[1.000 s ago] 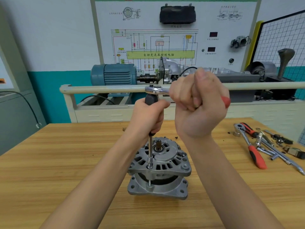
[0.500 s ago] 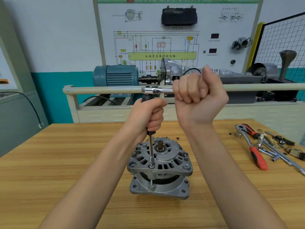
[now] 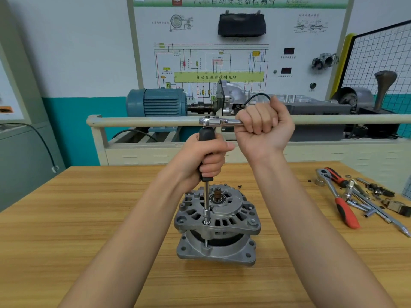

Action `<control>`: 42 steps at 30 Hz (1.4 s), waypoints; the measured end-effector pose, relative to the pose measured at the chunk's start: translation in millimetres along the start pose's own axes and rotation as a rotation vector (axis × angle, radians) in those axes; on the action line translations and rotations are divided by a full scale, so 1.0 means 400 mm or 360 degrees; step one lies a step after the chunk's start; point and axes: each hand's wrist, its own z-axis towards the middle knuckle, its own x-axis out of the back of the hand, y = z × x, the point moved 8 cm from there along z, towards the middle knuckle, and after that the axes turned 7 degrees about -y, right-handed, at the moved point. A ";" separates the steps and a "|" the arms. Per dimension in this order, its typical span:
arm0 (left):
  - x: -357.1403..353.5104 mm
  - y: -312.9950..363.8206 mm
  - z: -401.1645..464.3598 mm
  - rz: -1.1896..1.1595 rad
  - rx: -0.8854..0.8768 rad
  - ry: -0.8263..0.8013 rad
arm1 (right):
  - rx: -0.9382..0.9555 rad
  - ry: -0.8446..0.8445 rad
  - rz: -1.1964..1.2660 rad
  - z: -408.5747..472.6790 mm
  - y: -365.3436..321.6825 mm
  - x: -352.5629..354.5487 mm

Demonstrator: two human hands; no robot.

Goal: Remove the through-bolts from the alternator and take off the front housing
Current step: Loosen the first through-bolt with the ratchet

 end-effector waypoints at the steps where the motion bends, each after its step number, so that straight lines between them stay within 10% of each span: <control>1: 0.002 -0.003 0.002 -0.0032 0.0047 0.0015 | 0.0021 0.0003 -0.0040 -0.002 0.000 -0.001; 11: 0.049 0.002 -0.008 0.0201 -0.0125 0.0770 | 0.0698 -0.0626 -0.1434 -0.122 0.038 -0.172; 20: 0.007 0.001 -0.007 -0.0002 -0.0005 0.0012 | -0.0037 -0.0083 -0.0058 0.001 0.016 -0.015; 23: 0.015 -0.008 0.002 0.0057 0.0053 0.0144 | 0.0016 0.0047 0.0057 0.010 0.011 0.019; 33: 0.052 -0.004 -0.011 0.0288 -0.0158 0.0848 | 0.0708 -0.0690 -0.1546 -0.125 0.031 -0.176; 42: 0.013 -0.002 -0.002 0.0019 0.0006 0.0020 | -0.0022 -0.0096 -0.0191 0.000 0.006 -0.025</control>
